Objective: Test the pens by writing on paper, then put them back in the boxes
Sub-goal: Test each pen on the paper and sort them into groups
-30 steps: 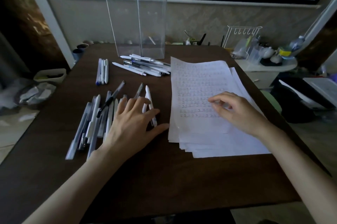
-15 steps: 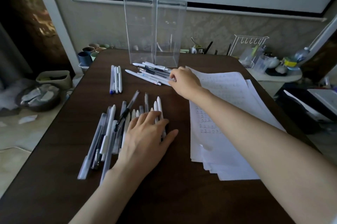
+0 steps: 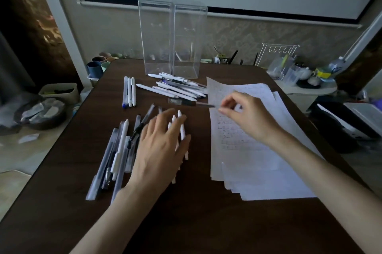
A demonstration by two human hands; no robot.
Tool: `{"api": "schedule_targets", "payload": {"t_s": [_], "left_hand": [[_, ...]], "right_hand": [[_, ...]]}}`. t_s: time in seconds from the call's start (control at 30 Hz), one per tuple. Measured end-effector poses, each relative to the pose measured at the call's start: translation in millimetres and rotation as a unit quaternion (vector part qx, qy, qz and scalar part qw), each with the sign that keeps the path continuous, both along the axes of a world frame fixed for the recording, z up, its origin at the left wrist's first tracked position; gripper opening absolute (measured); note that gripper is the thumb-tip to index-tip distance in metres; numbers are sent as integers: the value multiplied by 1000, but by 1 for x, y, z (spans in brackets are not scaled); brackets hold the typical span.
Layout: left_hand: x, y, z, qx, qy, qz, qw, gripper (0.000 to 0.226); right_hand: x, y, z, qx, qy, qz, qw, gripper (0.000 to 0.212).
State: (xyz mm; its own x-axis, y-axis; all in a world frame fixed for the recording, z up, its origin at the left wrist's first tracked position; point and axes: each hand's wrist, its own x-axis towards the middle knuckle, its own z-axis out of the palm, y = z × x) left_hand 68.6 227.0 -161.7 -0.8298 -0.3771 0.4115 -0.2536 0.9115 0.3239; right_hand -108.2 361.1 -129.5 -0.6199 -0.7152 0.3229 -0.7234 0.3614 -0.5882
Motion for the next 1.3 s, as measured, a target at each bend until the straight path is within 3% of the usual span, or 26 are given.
{"api": "schedule_targets", "payload": {"t_s": [0.13, 0.23, 0.4, 0.53, 0.63, 0.83, 0.97, 1.03, 1.17, 1.3], "left_hand": [[-12, 16, 8, -76, 13, -46, 996, 53], [-27, 37, 9, -91, 17, -112, 989, 33], [-62, 74, 4, -44, 8, -202, 978, 23], [-80, 96, -3, -21, -57, -258, 964, 23], [-80, 103, -2, 41, -99, -237, 966, 25], [-75, 109, -3, -1, -110, -235, 966, 28], [-74, 108, -3, -36, -105, -205, 972, 61], [-73, 108, -4, -14, -85, -196, 977, 61], [-71, 111, -9, 50, -37, -204, 977, 62], [-72, 110, -19, -28, -31, -273, 961, 64]], "right_hand": [[14, 68, 7, 9, -65, 32, 997, 5], [16, 101, 9, -34, -134, 40, 990, 5], [9, 128, 1, -225, -282, 20, 932, 12], [3, 131, -17, -226, -312, 9, 923, 18], [0, 135, -22, -241, -366, 54, 897, 32], [6, 130, -28, -179, -341, 96, 918, 15], [5, 130, -31, -171, -325, 95, 925, 22], [4, 129, -34, -172, -303, 91, 933, 25], [-6, 137, -25, -345, -332, -16, 878, 34], [-15, 140, -28, -329, -238, -133, 904, 9]]}}
